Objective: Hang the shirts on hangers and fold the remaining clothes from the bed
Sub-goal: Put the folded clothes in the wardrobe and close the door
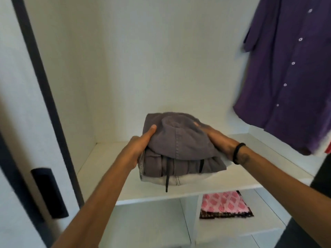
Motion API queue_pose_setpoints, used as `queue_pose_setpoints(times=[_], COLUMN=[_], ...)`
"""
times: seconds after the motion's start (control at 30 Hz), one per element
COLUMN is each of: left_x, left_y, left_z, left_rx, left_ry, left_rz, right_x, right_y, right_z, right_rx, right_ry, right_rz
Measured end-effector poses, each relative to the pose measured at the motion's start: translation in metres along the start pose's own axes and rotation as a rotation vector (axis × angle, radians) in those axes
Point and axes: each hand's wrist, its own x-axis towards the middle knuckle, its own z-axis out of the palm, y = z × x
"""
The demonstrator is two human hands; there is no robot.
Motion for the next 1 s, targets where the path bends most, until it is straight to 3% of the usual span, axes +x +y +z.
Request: queue_pose_setpoints(times=[0.2, 0.43, 0.63, 0.73, 0.9, 1.0], left_x=[0.096, 0.169, 0.196, 0.190, 0.175, 0.171], left_y=[-0.005, -0.015, -0.081, -0.113, -0.130, -0.144], left_z=[0.010, 0.013, 0.009, 0.006, 0.009, 0.014], left_rx=[0.005, 0.012, 0.212, 0.253, 0.210, 0.168], left_ry=[0.109, 0.205, 0.256, 0.357, 0.528, 0.618], left_rz=[-0.027, -0.035, -0.052, -0.006, 0.232, 0.280], right_x=[0.088, 0.144, 0.163, 0.160, 0.138, 0.105], right_y=[0.039, 0.064, 0.129, 0.164, 0.178, 0.193], right_z=[-0.005, 0.003, 0.027, 0.029, 0.023, 0.030], right_rx=[0.029, 0.087, 0.051, 0.109, 0.191, 0.115], right_ry=[0.112, 0.135, 0.192, 0.362, 0.642, 0.746], right_rz=[0.085, 0.120, 0.136, 0.151, 0.133, 0.111])
